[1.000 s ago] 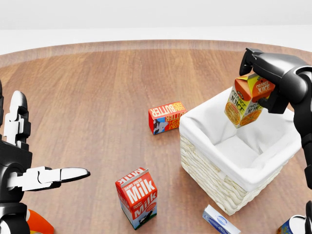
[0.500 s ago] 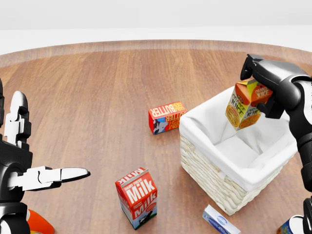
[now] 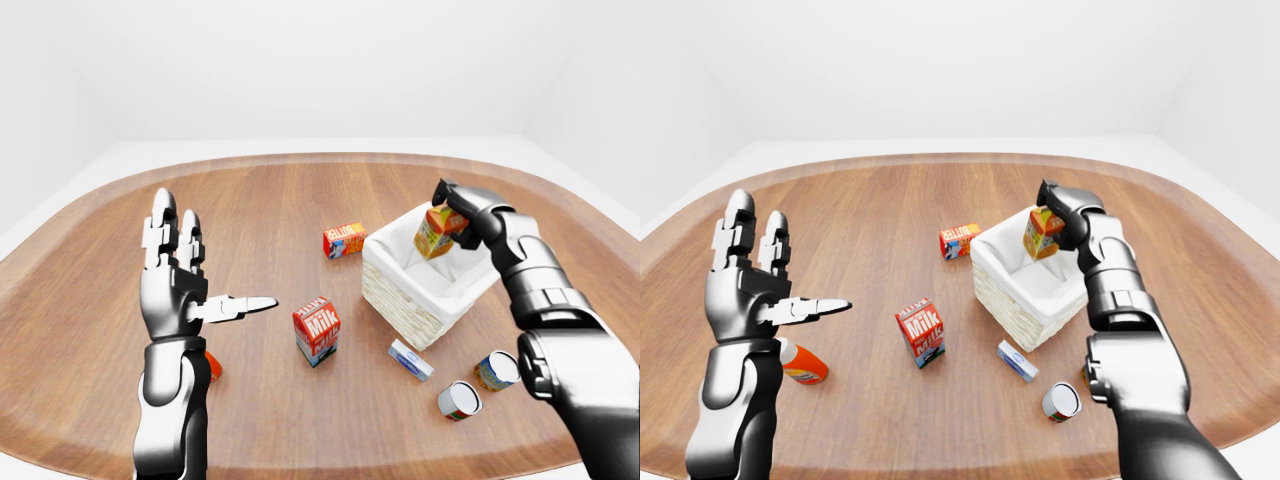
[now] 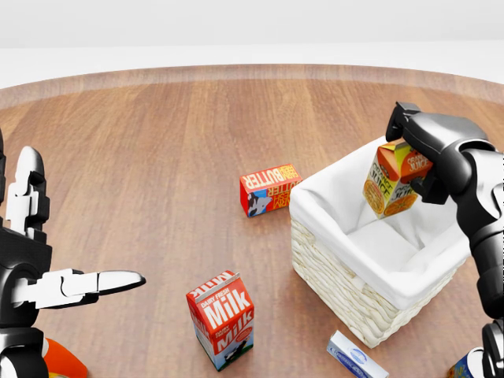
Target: Pick up the orange juice, and put it in the basket.
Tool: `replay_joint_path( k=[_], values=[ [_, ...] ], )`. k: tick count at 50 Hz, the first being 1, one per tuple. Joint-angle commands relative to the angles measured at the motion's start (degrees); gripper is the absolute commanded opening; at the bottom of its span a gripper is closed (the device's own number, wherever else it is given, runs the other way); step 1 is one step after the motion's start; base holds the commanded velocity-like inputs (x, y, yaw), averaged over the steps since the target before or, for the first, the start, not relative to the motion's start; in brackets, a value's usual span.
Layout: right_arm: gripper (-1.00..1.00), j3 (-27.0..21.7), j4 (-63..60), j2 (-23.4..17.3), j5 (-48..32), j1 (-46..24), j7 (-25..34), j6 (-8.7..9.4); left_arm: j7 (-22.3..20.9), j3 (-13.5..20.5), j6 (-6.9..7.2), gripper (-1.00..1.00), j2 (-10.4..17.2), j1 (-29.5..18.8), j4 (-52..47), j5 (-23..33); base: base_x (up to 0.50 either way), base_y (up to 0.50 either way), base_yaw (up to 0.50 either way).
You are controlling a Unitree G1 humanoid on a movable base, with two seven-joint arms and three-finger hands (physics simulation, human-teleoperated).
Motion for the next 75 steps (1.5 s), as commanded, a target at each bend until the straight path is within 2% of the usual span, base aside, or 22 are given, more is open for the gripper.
replay_joint_path(
  k=[1, 48, 75],
  values=[
    [-1.00, -0.47, 1.68, 0.21, -4.65, -0.21, -3.92, 0.00, 0.08, 0.05, 0.00, 1.00, 0.00, -0.09, -0.08, -0.03, 0.00, 0.00, 0.00],
    [-1.00, 2.19, 11.51, 3.30, -5.26, 0.45, -16.41, 0.00, 0.11, 0.03, 0.00, 1.00, 0.00, -0.07, -0.28, -0.05, 0.00, 0.00, 0.00],
    [-1.00, 2.49, 10.74, 3.95, -5.27, 2.58, -18.79, 0.00, 0.12, 0.02, 0.00, 1.00, 0.00, -0.07, -0.28, -0.04, 0.00, 0.00, 0.00]
  ],
)
